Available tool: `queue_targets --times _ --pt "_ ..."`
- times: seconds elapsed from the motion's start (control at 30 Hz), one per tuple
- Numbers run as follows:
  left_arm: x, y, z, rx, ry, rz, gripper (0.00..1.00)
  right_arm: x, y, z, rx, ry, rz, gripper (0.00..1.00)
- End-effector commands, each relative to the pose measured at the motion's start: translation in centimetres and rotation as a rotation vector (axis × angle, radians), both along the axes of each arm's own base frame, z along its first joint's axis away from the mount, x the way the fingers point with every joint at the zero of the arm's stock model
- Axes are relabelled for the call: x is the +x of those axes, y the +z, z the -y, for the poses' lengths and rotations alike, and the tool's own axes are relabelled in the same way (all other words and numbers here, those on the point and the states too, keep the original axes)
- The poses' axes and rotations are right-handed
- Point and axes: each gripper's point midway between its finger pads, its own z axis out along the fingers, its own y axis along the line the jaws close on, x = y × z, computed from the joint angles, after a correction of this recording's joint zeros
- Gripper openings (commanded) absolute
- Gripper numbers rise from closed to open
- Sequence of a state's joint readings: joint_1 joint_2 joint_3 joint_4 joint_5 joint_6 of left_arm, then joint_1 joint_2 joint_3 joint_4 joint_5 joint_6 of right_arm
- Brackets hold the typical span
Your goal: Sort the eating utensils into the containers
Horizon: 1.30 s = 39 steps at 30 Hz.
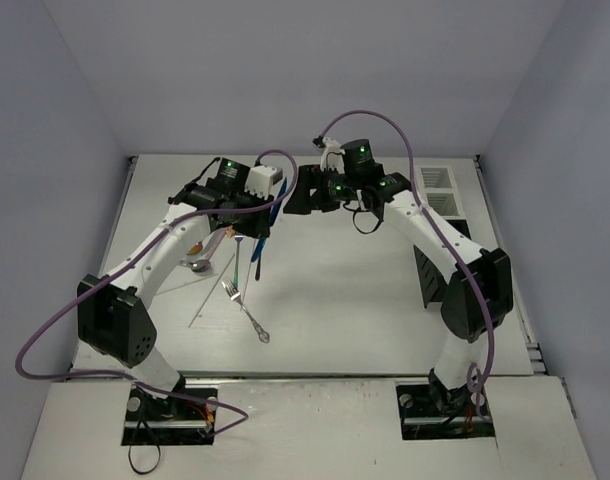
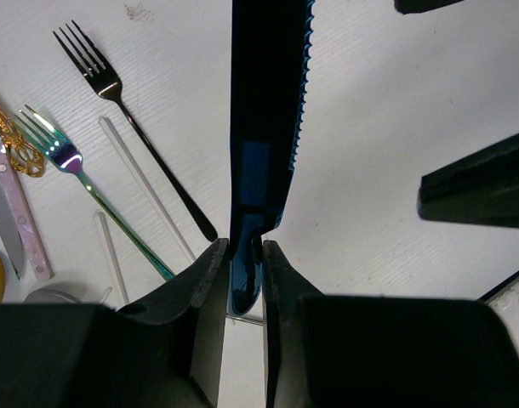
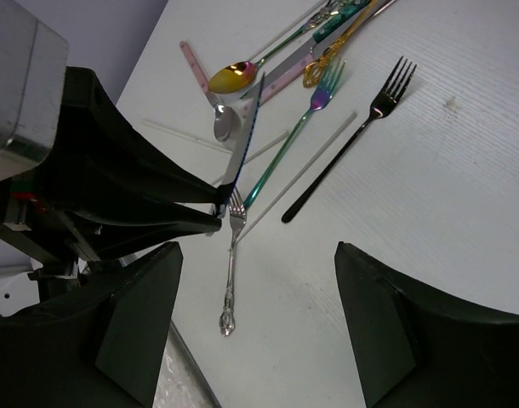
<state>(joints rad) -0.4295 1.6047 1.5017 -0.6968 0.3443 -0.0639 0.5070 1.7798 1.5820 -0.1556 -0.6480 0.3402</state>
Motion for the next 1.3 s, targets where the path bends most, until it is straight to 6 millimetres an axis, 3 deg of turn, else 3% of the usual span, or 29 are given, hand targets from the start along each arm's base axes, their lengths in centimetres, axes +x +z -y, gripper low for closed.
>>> queue_targets --times 0.0,0.33,0.67,0.83,0.93,1.03,1.1,1.17,1.27 --pt "0.9 4.6 1.2 -0.092 -0.011 0.134 0.00 0.4 3.9 -2.1 0.099 0.062 0.076 0.69" --pt "0.8 4.7 1.4 -0.099 -0.012 0.133 0.00 0.1 3.7 -4.4 0.166 0.140 0.001 0.56" --pt "0.5 4.8 1.5 -0.106 -0.018 0.139 0.00 0.2 3.6 -5.2 0.198 0.170 -0.020 0.32" --pt "0.5 4.9 1.6 -0.107 -0.024 0.144 0.00 0.3 3.4 -5.4 0.202 0.175 -0.026 0.30" --pt "0.4 4.9 1.7 -0.103 -0.028 0.148 0.00 0.3 3.5 -5.6 0.204 0.179 -0.019 0.22" --pt "0.4 4.8 1.6 -0.097 -0.023 0.149 0.00 0.2 3.4 -5.6 0.201 0.180 -0.017 0.04" --pt "0.5 4.8 1.4 -0.089 -0.019 0.152 0.00 0.3 3.4 -5.5 0.195 0.171 -0.010 0.00" --pt "0.6 4.7 1.2 -0.079 -0.013 0.155 0.08 0.4 3.1 -5.3 0.184 0.158 -0.006 0.00" --pt "0.5 4.8 1.0 -0.069 -0.010 0.164 0.41 0.7 3.2 -4.8 0.175 0.138 0.011 0.00"
